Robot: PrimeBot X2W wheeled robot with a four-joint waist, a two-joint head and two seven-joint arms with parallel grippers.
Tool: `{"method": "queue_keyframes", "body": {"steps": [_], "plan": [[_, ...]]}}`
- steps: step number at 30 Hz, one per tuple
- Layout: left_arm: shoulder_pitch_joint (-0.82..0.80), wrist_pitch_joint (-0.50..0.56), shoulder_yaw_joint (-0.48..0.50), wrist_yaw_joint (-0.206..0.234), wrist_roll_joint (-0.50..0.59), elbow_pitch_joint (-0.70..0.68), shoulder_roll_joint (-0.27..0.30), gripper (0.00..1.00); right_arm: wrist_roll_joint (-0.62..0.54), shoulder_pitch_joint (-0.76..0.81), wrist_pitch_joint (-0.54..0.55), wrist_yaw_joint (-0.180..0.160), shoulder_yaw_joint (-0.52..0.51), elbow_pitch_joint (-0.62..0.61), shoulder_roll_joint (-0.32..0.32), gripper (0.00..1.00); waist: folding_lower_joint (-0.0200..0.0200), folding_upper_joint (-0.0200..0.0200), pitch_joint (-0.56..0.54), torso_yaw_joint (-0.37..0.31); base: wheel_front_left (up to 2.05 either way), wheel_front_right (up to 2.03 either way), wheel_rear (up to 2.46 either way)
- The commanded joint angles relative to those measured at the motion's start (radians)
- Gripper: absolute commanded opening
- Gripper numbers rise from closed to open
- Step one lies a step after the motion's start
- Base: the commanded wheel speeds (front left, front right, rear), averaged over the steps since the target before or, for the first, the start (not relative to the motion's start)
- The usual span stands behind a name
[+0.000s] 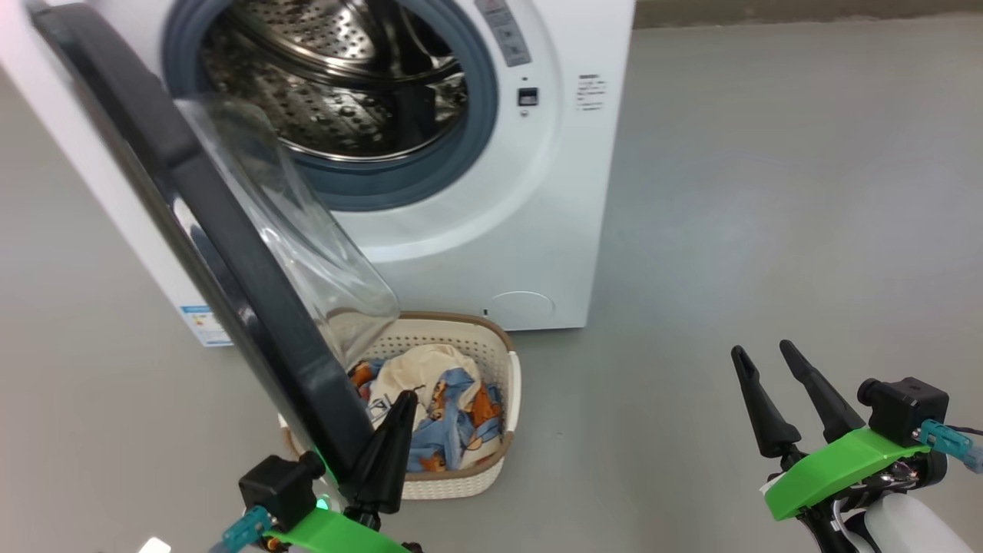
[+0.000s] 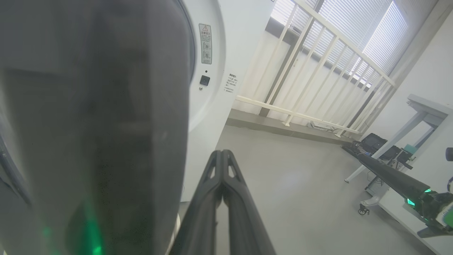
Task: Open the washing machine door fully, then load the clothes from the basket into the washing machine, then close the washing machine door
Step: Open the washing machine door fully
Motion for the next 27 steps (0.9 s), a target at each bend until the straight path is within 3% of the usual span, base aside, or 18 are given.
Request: {"method": "queue_keyframes", "body": {"steps": [1,10,27], "plan": [[-0.018,-0.011,0.072,0.022,0.004,-0.015,0.041,0.00,0.007,-0.002,-0.012,0.004,0.018,-0.018,-0.008,1.00,0.0000,0.0000,-0.012,0.048,0.00,0.00,0.00],[-0.001,0.001,0.081,0.039,0.000,-0.014,0.067,0.00,0.012,0.006,-0.012,0.004,0.020,-0.011,0.001,1.00,0.0000,0.0000,-0.024,0.150,0.00,0.00,0.00],[0.028,0.038,0.179,0.120,-0.029,-0.068,0.168,0.00,0.003,0.017,-0.012,0.004,0.003,-0.014,0.021,1.00,0.0000,0.0000,-0.023,0.279,0.00,0.00,0.00]]}}
